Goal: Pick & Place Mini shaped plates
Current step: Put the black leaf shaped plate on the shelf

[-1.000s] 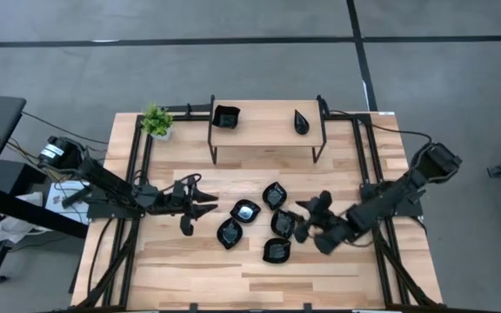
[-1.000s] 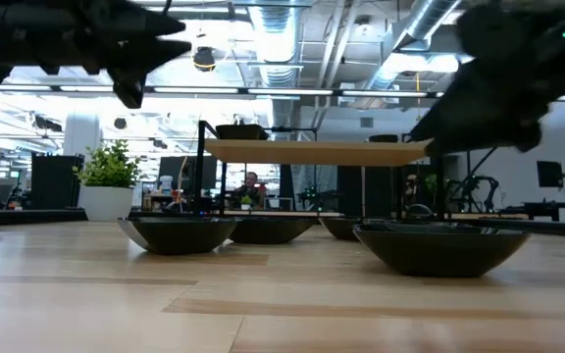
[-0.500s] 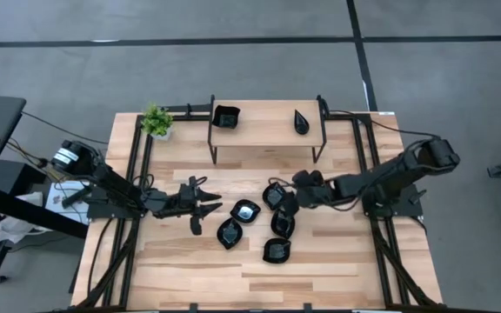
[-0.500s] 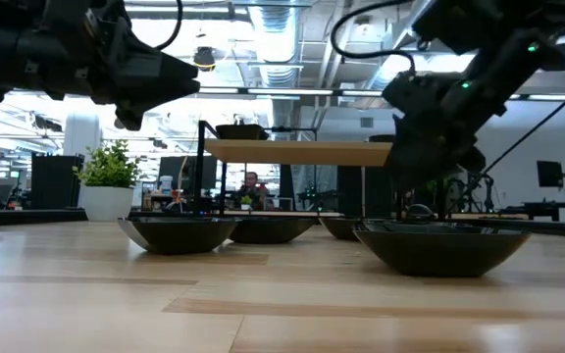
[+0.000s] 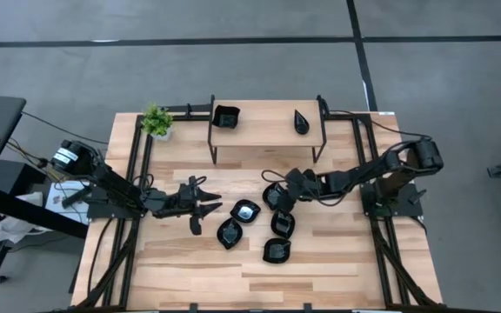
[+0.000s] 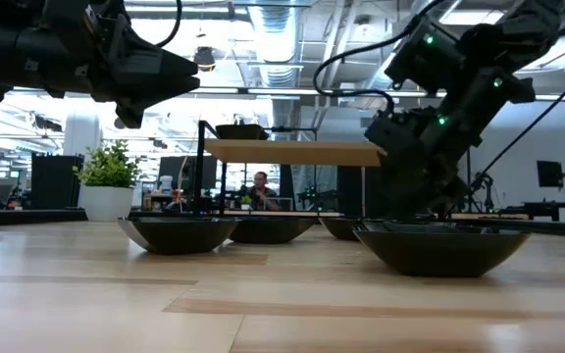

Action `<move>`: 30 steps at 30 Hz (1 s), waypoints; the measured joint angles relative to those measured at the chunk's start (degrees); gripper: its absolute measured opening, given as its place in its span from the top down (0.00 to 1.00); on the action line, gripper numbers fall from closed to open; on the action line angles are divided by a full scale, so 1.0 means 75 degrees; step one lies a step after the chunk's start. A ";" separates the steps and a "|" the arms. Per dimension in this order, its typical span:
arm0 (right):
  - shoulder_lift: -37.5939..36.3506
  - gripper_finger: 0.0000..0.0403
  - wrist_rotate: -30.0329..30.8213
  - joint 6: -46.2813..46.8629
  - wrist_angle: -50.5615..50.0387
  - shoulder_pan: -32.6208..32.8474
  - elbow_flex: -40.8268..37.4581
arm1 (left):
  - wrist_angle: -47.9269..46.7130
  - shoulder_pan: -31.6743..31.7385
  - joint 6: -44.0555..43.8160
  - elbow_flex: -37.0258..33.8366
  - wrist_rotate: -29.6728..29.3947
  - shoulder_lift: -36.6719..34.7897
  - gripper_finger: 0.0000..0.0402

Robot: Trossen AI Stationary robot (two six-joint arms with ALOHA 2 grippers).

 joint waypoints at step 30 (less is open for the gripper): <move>0.0413 0.79 -0.0188 -0.0037 0.0332 0.0009 0.0000 | 0.0020 0.0000 -0.0003 -0.0006 0.0026 0.0000 0.71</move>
